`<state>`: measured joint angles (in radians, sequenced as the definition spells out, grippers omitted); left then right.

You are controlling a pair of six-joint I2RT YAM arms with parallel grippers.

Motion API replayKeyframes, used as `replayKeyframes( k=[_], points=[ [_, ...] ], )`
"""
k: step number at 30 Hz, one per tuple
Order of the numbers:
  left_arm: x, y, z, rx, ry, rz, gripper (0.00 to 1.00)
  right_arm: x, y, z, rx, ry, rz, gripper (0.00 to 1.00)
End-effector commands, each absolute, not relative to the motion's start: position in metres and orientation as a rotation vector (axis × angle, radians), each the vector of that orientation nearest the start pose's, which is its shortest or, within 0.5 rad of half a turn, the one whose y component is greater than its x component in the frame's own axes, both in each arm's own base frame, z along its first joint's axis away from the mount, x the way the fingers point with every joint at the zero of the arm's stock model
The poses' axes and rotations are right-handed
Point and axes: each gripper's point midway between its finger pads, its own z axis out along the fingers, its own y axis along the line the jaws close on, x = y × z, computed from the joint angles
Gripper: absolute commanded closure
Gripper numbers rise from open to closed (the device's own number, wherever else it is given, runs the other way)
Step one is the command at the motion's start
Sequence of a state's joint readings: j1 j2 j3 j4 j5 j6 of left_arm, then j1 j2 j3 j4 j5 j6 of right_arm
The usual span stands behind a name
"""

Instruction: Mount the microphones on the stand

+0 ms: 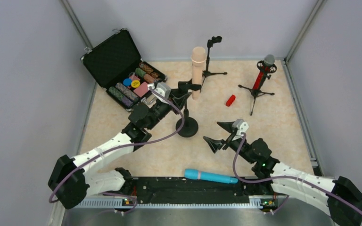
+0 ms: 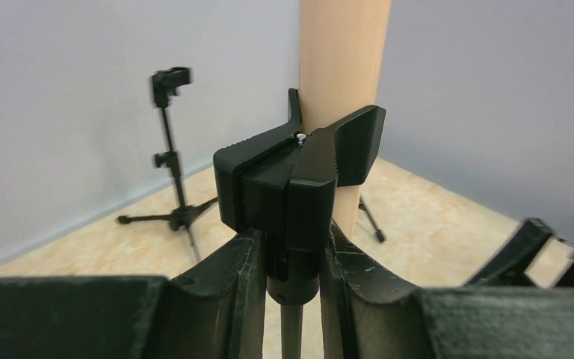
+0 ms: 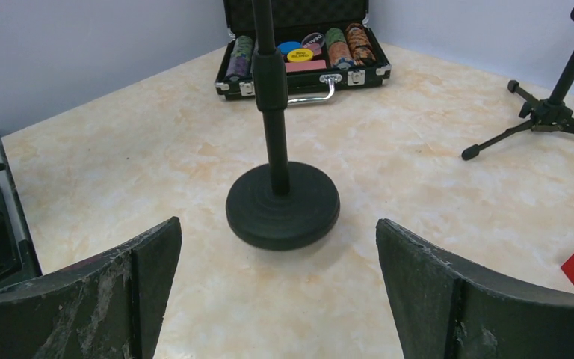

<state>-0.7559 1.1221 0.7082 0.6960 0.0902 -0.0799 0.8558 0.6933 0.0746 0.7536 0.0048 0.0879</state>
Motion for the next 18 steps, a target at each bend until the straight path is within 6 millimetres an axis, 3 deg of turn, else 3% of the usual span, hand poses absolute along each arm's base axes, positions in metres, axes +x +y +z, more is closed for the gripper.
replayKeyframes(
  k=[1,10,18],
  points=[
    [0.301,-0.258,0.376,0.392,1.112,-0.746,1.0,0.194,0.232,0.186,-0.52,1.369,0.804,0.02],
    [0.348,-0.204,0.367,0.317,1.156,-0.581,1.0,0.19,0.231,0.182,-0.511,1.374,0.829,0.02],
    [0.371,-0.168,0.373,0.272,1.15,-0.465,1.0,0.189,0.23,0.179,-0.508,1.379,0.832,0.02]
  ],
)
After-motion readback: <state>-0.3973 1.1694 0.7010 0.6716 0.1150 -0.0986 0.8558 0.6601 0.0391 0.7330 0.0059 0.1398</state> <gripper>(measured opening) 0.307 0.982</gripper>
